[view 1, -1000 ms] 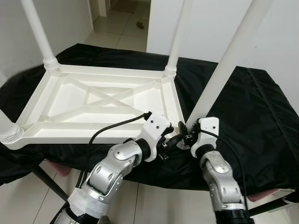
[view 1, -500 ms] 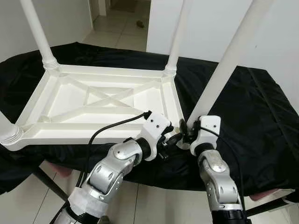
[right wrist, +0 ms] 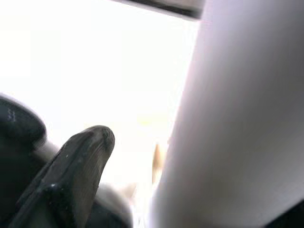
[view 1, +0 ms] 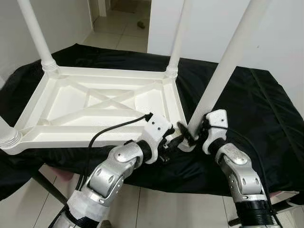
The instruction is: Building children table
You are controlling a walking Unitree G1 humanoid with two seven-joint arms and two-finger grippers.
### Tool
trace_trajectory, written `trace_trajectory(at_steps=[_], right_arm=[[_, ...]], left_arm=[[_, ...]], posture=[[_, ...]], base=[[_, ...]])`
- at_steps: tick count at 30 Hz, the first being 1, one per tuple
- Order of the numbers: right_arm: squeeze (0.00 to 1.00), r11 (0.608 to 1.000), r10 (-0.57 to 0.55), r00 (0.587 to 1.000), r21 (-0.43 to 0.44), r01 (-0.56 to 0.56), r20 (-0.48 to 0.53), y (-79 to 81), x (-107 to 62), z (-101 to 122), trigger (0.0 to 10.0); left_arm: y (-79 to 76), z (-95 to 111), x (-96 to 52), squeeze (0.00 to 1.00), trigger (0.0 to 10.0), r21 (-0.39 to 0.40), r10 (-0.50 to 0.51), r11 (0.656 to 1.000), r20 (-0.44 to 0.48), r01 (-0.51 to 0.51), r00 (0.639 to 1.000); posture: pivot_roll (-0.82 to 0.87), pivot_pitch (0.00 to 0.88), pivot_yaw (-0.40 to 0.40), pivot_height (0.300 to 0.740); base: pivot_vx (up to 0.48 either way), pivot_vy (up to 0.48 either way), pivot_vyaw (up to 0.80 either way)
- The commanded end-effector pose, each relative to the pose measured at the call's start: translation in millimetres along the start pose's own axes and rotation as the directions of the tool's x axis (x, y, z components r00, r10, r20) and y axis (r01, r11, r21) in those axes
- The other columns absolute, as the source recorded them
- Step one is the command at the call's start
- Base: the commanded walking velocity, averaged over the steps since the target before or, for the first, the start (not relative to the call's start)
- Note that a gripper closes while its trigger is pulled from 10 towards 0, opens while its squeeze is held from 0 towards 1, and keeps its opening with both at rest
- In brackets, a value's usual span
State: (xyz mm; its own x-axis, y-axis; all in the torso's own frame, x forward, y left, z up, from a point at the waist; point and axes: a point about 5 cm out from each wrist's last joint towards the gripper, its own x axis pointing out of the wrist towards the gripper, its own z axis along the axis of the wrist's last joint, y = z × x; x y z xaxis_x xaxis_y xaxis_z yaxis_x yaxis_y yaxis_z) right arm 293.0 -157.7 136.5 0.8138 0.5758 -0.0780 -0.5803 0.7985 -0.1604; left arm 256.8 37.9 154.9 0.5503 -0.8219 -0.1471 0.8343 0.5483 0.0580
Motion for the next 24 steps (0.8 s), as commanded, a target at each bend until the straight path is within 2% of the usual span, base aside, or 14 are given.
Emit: trace_trajectory(at_steps=[1,7,8,9,10,15,19,21,24], right_arm=[[0.0,0.997,0.075,0.997,-0.006,-0.075,-0.002,1.6,2.1,-5.1,10.0],[0.0,0.991,0.133,0.991,-0.012,-0.133,-0.015,-3.4,9.9,-11.3,10.0],[0.0,0.99,0.139,0.99,-0.015,-0.139,-0.017,-6.1,12.8,-12.3,5.0],[0.0,0.99,0.139,0.99,-0.015,-0.139,-0.017,-6.1,12.8,-12.3,5.0],[0.0,0.989,0.146,0.989,-0.017,-0.146,-0.009,-9.4,15.4,-11.8,0.0],[0.0,0.989,0.146,0.989,-0.01,-0.146,0.014,-15.8,18.4,-9.9,0.0],[0.0,0.998,0.058,0.998,0.0,-0.058,0.012,-21.1,19.8,-13.0,0.0],[0.0,1.0,-0.024,1.0,0.005,0.024,0.011,-22.9,20.4,-15.4,0.0],[0.0,0.998,-0.065,0.998,0.019,0.065,0.013,-21.2,20.3,-16.4,0.0]], left_arm=[[-7.0,-1.7,-2.4,0.0,10.0,0.003,-0.093,0.996,-0.015,0.094,0.995],[-9.0,-2.3,-3.8,0.0,10.0,0.006,-0.108,0.994,-0.022,0.109,0.994],[-9.4,-2.2,-3.3,0.0,10.0,0.008,-0.111,0.994,-0.022,0.111,0.994],[-9.4,-2.2,-3.3,0.0,10.0,0.008,-0.111,0.994,-0.022,0.111,0.994],[-8.9,-1.2,-2.4,0.0,10.0,0.012,-0.11,0.994,-0.021,0.11,0.994],[-6.2,1.0,-1.4,0.0,10.0,0.023,-0.102,0.994,-0.018,0.103,0.995],[-5.2,1.3,-0.7,0.0,10.0,0.019,-0.094,0.995,-0.012,0.094,0.995],[-5.8,1.1,1.8,0.0,10.0,0.013,-0.094,0.995,-0.01,0.094,0.996],[-6.8,1.0,3.6,0.0,10.0,0.012,-0.097,0.995,-0.01,0.097,0.995]], posture=[[0.01,0.006,-0.048,0.74],[0.02,0.0,-0.046,0.74],[0.02,0.0,-0.046,0.74],[0.02,0.0,-0.046,0.74],[0.03,0.0,-0.049,0.74],[0.03,0.0,-0.051,0.74],[0.04,0.0,-0.056,0.74],[0.04,0.0,-0.057,0.74],[0.03,0.0,-0.056,0.74]], base=[[0.0,0.0,0.0],[0.0,0.0,0.0],[0.0,0.0,0.0],[0.0,0.0,0.0],[0.0,0.0,0.0],[0.0,0.0,0.0],[0.0,0.0,0.0],[0.0,0.0,0.0],[0.0,0.0,0.0]])
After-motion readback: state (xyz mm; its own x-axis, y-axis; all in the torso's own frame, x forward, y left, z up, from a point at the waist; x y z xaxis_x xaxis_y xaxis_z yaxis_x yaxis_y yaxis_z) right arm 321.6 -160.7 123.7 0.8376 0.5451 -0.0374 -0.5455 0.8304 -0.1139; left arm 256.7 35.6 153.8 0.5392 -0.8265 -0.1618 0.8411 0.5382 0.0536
